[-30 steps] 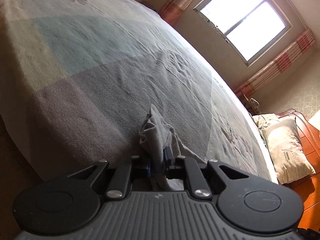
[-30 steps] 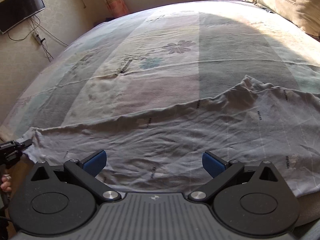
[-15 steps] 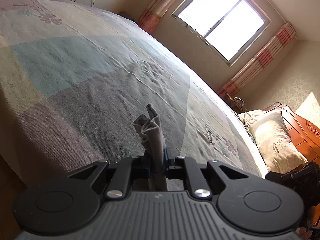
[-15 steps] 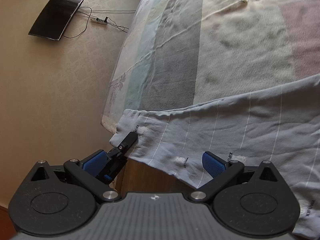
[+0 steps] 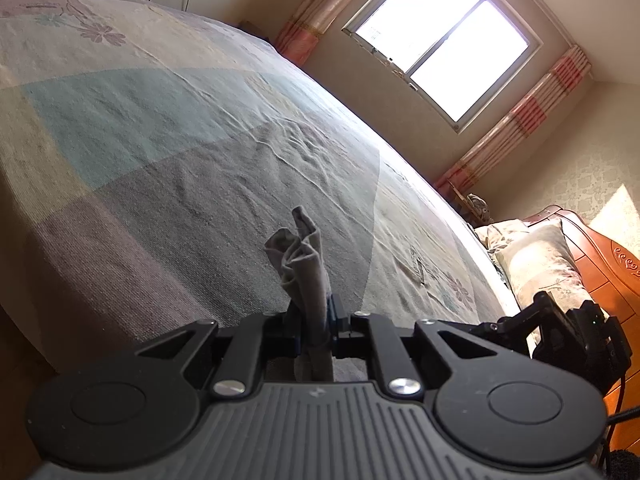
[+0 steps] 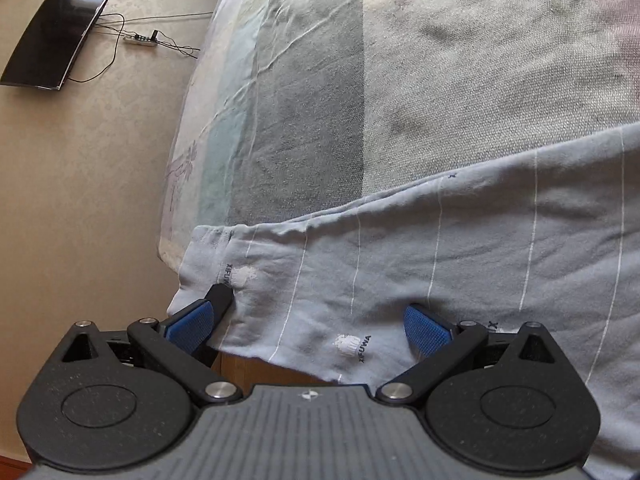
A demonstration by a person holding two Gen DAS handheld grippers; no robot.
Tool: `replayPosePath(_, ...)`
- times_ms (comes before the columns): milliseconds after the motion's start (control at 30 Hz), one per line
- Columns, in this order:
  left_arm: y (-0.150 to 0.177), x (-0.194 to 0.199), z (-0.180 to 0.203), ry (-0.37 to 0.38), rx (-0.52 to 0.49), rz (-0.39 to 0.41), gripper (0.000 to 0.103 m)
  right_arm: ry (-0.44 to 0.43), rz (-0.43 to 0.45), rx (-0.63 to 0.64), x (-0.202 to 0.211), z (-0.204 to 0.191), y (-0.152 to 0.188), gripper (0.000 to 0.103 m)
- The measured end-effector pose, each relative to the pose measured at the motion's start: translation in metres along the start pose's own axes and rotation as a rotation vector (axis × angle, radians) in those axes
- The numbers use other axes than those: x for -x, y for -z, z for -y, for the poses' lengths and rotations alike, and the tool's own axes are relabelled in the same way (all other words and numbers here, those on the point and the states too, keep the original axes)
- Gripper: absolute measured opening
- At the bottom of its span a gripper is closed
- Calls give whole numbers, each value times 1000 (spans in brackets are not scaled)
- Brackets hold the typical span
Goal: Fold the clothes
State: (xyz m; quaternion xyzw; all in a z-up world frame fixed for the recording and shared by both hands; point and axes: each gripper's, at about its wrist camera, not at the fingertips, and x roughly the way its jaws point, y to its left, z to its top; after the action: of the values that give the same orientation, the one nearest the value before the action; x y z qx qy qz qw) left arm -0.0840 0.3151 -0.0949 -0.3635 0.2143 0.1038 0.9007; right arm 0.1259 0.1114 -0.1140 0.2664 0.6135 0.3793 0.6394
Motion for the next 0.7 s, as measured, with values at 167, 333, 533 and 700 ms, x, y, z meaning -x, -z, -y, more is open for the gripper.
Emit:
replayPosePath(167, 0, 0, 0, 8, -8, -2, 11, 32, 92, 12, 0, -9, -23, 103)
replayPosePath(333, -1, 1, -1, 12, -9, -2, 11, 51, 112, -8, -8, -7, -37, 103)
replayPosePath(533, 0, 2, 1, 13, -19, 2, 11, 7, 69, -50, 4, -7, -9, 103)
replayPosePath(700, -1, 2, 7, 21, -24, 2, 11, 21, 31, -82, -1, 0, 16, 103)
